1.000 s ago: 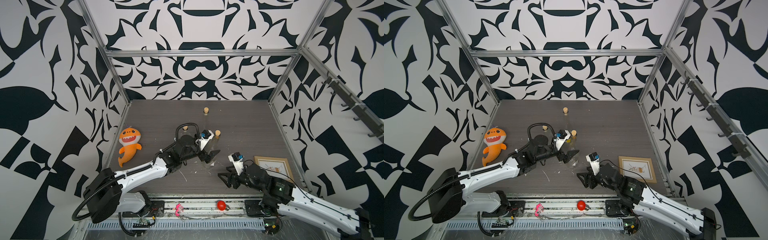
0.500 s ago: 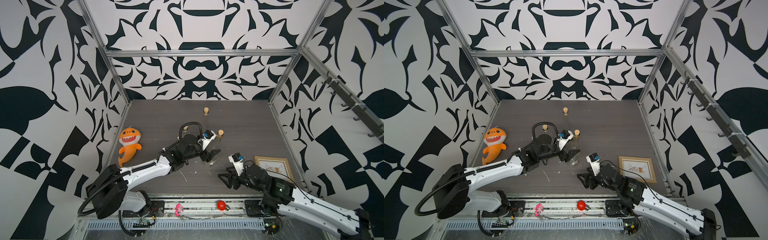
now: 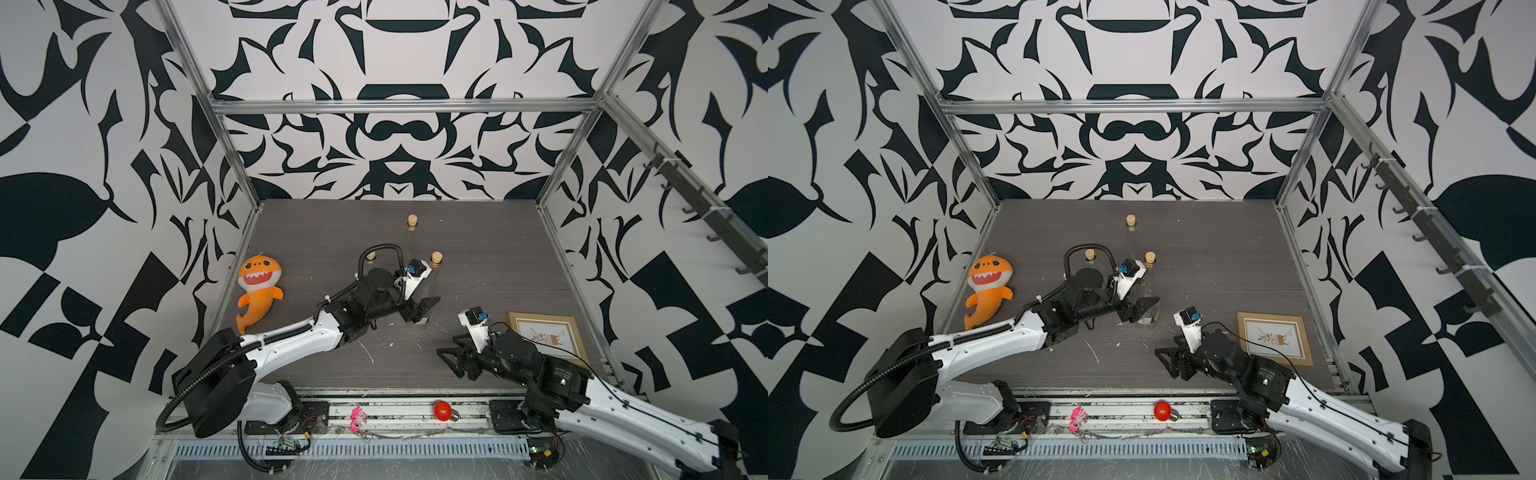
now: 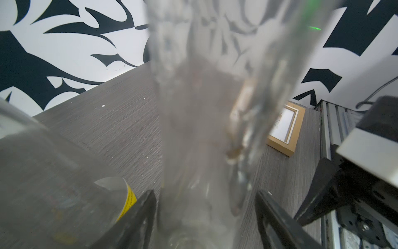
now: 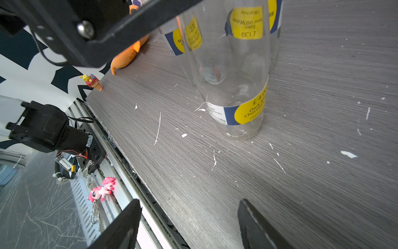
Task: Remove the label from the bottle
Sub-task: Hold the bottle at the center of the board.
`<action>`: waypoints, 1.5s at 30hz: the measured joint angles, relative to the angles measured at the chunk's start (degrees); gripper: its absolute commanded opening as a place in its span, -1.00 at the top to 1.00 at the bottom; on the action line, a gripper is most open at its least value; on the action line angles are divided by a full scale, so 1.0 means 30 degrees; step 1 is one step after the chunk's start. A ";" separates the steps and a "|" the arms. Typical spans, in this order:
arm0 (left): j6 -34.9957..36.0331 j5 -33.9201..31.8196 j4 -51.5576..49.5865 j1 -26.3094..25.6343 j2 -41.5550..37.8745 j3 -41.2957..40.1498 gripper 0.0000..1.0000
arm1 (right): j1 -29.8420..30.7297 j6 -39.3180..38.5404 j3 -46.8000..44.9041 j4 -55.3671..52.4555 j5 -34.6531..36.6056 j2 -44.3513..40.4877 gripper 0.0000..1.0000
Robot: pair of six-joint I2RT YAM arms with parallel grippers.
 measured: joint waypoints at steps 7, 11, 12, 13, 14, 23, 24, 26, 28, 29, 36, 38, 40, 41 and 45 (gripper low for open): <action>-0.0095 -0.0306 0.0015 0.0007 -0.0248 0.0000 -0.99 | 0.0000 0.0000 0.0000 0.0022 -0.0138 0.0313 -0.47; -0.0160 -0.0503 0.0299 0.0007 -0.0321 0.0000 -0.99 | 0.0000 0.0000 0.0000 0.0051 -0.0255 0.0364 -0.47; -0.0146 -0.0568 0.0342 0.0007 -0.0321 0.0000 -0.99 | 0.0000 0.0000 0.0000 0.0058 -0.0262 0.0364 -0.47; -0.0138 -0.0634 0.0386 0.0007 -0.0321 0.0000 -0.99 | 0.0000 0.0000 0.0000 0.0073 -0.0277 0.0364 -0.47; -0.0131 -0.0663 0.0415 0.0007 -0.0321 0.0000 -0.99 | 0.0000 0.0000 0.0000 0.0087 -0.0291 0.0364 -0.47; 0.0066 -0.1290 0.0510 0.0007 -0.0321 0.0517 -0.99 | 0.0000 0.0000 -0.0036 0.0153 -0.0408 0.0364 -0.47; 0.0073 -0.1384 0.0576 0.0007 -0.0321 0.0627 -0.99 | 0.0000 0.0000 -0.0051 0.0168 -0.0423 0.0364 -0.47; 0.0073 -0.1537 0.0699 0.0007 -0.0321 0.0663 -0.99 | 0.0000 -0.0007 -0.0080 0.0168 -0.0430 0.0372 -0.47; 0.0044 -0.1559 0.0692 0.0022 -0.0342 0.0656 -0.99 | 0.0000 -0.0007 -0.0095 0.0182 -0.0488 0.0372 -0.47; 0.0036 -0.1530 0.0692 0.0022 -0.0372 0.0656 -0.99 | 0.0000 -0.0007 -0.0102 0.0197 -0.0503 0.0372 -0.47; -0.0036 -0.0393 0.0699 0.0022 -0.0699 0.0736 -0.99 | 0.0000 -0.0022 -0.0102 0.0634 -0.0699 0.0765 -0.47; -0.0044 0.0015 0.0670 0.0022 -0.0678 0.0867 -1.00 | 0.0000 -0.0036 -0.0109 0.0729 -0.0758 0.0889 -0.47; -0.0138 0.0488 0.0627 0.0022 -0.0525 0.1144 -0.95 | 0.0000 -0.0058 -0.0109 0.0801 -0.0787 0.0882 -0.47; -0.0204 0.0648 0.0627 0.0022 -0.0437 0.1268 -0.91 | 0.0000 -0.0073 -0.0109 0.0823 -0.0809 0.0882 -0.47; -0.0423 0.1107 0.0546 0.0022 -0.0124 0.1413 -0.76 | 0.0000 -0.0095 -0.0109 0.0874 -0.0831 0.0860 -0.47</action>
